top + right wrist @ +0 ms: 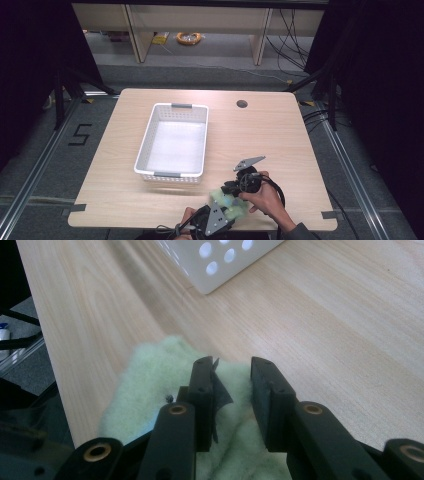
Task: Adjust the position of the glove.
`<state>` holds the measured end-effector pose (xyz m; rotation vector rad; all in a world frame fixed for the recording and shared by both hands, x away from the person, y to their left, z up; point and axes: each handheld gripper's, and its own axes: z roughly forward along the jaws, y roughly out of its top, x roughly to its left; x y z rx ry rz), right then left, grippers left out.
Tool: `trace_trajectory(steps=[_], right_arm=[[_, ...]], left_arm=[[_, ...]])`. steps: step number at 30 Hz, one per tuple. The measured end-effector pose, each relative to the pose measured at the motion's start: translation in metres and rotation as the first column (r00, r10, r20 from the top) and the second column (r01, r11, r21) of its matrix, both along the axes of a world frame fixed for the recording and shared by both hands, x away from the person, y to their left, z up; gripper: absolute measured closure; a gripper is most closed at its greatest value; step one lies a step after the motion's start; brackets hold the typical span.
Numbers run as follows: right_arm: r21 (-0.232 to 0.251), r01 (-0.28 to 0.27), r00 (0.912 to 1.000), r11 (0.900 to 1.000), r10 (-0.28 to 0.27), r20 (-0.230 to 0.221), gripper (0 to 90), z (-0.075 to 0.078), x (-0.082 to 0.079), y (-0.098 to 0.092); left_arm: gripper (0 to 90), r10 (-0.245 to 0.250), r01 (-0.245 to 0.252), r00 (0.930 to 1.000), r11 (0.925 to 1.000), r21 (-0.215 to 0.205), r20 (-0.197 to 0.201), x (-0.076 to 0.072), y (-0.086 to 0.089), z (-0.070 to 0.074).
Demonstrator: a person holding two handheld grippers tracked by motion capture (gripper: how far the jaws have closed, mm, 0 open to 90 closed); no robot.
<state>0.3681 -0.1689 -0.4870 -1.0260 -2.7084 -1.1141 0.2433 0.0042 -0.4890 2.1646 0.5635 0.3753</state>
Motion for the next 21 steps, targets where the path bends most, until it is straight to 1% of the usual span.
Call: trace_trajectory(steps=[1, 2, 3, 4, 5, 6, 7, 8, 9, 10, 11, 12, 13, 14, 15, 16, 17, 18, 19, 20, 21], right_arm=[[-0.006, 0.015, 0.9998, 1.0, -0.015, -0.008, 72.8, 0.001, -0.001, 0.0], [-0.006, 0.016, 0.9998, 1.0, -0.016, -0.009, 72.8, 0.001, -0.002, 0.0], [-0.003, 0.009, 1.0, 1.0, -0.009, -0.003, 72.8, 0.0, -0.001, 0.0], [0.002, -0.003, 1.0, 1.0, 0.003, 0.002, 72.9, 0.0, 0.0, 0.0], [0.005, -0.011, 0.9999, 1.0, 0.011, 0.004, 73.0, -0.001, 0.0, 0.0], [0.004, -0.007, 1.0, 1.0, 0.007, -0.001, 73.9, -0.001, -0.001, 0.0], [0.002, -0.01, 0.9999, 1.0, 0.01, 0.0, 75.0, -0.001, -0.001, 0.0], [-0.007, 0.008, 0.9999, 1.0, -0.008, -0.01, 77.2, 0.0, -0.002, 0.0], [-0.008, 0.007, 0.9999, 1.0, -0.007, -0.01, 79.3, 0.0, -0.003, 0.0], [-0.008, 0.007, 1.0, 1.0, -0.007, 0.006, 81.5, 0.0, -0.003, 0.0], [-0.009, 0.003, 1.0, 1.0, -0.003, 0.003, 82.4, 0.0, -0.003, -0.001], [-0.002, 0.003, 1.0, 1.0, -0.003, 0.005, 83.2, 0.001, -0.003, -0.001], [0.006, -0.006, 0.9999, 1.0, 0.006, 0.012, 83.8, 0.002, -0.002, -0.002], [0.008, -0.005, 0.9999, 1.0, 0.005, 0.013, 84.0, 0.003, -0.003, -0.002], [0.015, -0.001, 0.9998, 1.0, 0.001, 0.02, 84.3, 0.004, -0.004, -0.003], [0.028, -0.002, 0.9997, 1.0, 0.001, 0.024, 84.4, 0.007, -0.005, -0.004], [0.035, 0.007, 0.9999, 0.999, -0.007, 0.016, 84.5, 0.01, -0.007, -0.004], [0.031, 0.003, 0.999, 1.0, -0.004, 0.044, 84.5, 0.011, -0.007, -0.005], [0.046, 0.012, 0.9993, 0.999, -0.014, 0.033, 84.5, 0.014, -0.008, -0.006], [0.062, 0.025, 0.9997, 0.998, -0.025, 0.006, 84.5, 0.017, -0.01, -0.006], [0.065, 0.02, 0.9996, 0.998, -0.021, 0.017, 84.5, 0.017, -0.01, -0.007]], left_arm=[[56.8, 0.001, -0.001, 0.9999, 1.0, -0.006, -0.015, 0.0, -0.001, -0.002], [57.5, -0.017, 0.017, 0.9995, 0.9998, -0.005, -0.026, 0.001, -0.003, -0.004], [58.0, -0.016, 0.016, 0.999, 0.9998, 0.008, -0.043, 0.002, -0.004, -0.007], [59.4, -0.009, 0.009, 0.9988, 1.0, -0.001, -0.049, 0.003, -0.005, -0.01], [61.0, -0.004, 0.004, 0.9983, 1.0, 0.001, -0.059, 0.003, -0.005, -0.011], [63.8, -0.007, 0.008, 0.999, 0.9997, 0.024, -0.044, 0.005, -0.004, -0.011], [66.7, -0.004, 0.004, 0.999, 0.9999, 0.017, -0.044, 0.005, -0.004, -0.01], [69.7, -0.003, 0.004, 0.9989, 0.9999, 0.015, -0.047, 0.005, -0.004, -0.01], [72.7, -0.003, 0.003, 0.9982, 1.0, -0.001, -0.06, 0.005, -0.004, -0.01], [78.3, -0.002, 0.002, 0.9981, 1.0, -0.001, -0.061, 0.004, -0.004, -0.01], [81.2, -0.01, 0.011, 0.9981, 0.9999, 0.009, -0.06, 0.004, -0.003, -0.01], [84.2, -0.013, 0.014, 0.9987, 0.9996, 0.024, -0.048, 0.004, -0.003, -0.01], [86.5, -0.016, 0.017, 0.9985, 0.9997, 0.016, -0.053, 0.003, -0.003, -0.009], [89.5, -0.037, 0.038, 0.9983, 0.999, 0.024, -0.045, 0.003, -0.002, -0.008], [89.4, -0.02, 0.021, 0.999, 0.9995, 0.023, -0.041, 0.002, -0.002, -0.007], [89.5, -0.029, 0.03, 0.9993, 0.9993, 0.024, -0.022, 0.003, -0.001, -0.006], [89.5, -0.03, 0.03, 0.9992, 0.9992, 0.025, -0.025, 0.004, 0.001, -0.003], [89.5, -0.016, 0.016, 0.9995, 0.9998, 0.01, -0.029, 0.004, 0.002, -0.002], [89.5, -0.018, 0.019, 0.9992, 0.9996, 0.021, -0.035, 0.006, 0.005, 0.001], [89.5, -0.011, 0.01, 0.9988, 0.9996, -0.025, -0.048, 0.007, 0.005, 0.0], [89.4, -0.008, 0.007, 0.9986, 0.9999, -0.014, -0.052, 0.007, 0.007, 0.002]])
